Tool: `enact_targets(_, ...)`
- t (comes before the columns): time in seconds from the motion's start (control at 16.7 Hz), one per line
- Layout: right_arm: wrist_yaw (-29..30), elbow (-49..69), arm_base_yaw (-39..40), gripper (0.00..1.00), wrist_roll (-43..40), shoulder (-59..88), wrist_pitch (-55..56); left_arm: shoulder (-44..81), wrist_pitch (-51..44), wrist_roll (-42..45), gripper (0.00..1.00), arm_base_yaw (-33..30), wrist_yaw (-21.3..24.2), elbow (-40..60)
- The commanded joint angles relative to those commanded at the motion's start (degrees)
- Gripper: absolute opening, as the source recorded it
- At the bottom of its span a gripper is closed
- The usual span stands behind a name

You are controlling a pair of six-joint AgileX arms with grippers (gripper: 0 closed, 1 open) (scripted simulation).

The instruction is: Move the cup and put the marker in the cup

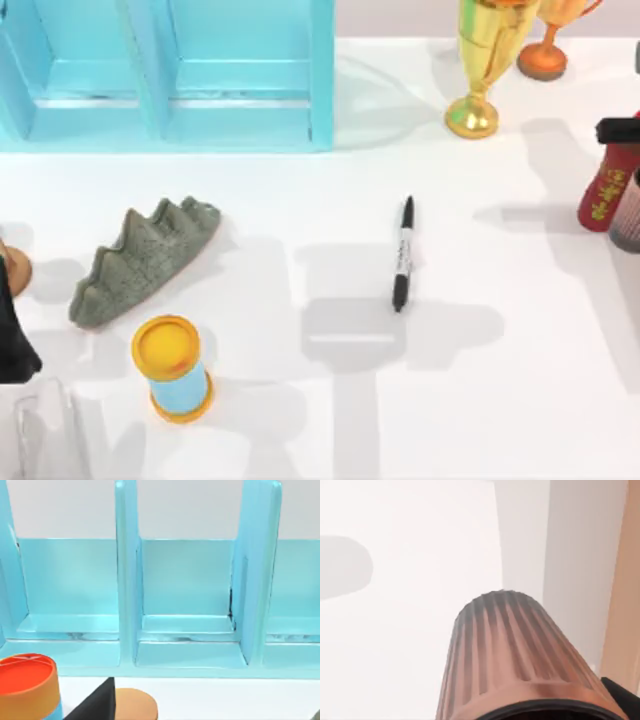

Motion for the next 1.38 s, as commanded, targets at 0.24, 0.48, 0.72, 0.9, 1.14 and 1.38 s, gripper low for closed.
enact_targets(0.24, -0.1, -2.2, 5.5, 0.00, 5.6, 2.4, 2.0, 0.0, 0.0, 0.0, 1.00, 0.0, 0.0, 0.0)
enact_targets(0.48, 0.7, -3.9, 12.9, 0.00, 12.9, 4.2, 6.0, 0.0, 0.0, 0.0, 1.00, 0.0, 0.0, 0.0)
enact_targets(0.72, 1.8, -5.4, 18.9, 0.00, 18.8, 4.9, 9.9, 0.0, 0.0, 0.0, 1.00, 0.0, 0.0, 0.0)
enact_targets(0.9, 1.9, -5.6, 19.3, 0.00, 19.3, 4.9, 10.2, 0.0, 0.0, 0.0, 1.00, 0.0, 0.0, 0.0)
enact_targets(1.14, 1.7, -6.5, 19.1, 0.00, 19.4, 5.1, 11.1, 0.0, 0.0, 0.0, 1.00, 0.0, 0.0, 0.0)
enact_targets(1.38, 1.8, -10.8, 19.5, 0.00, 19.6, 6.3, 17.5, 0.0, 0.0, 0.0, 1.00, 0.0, 0.0, 0.0)
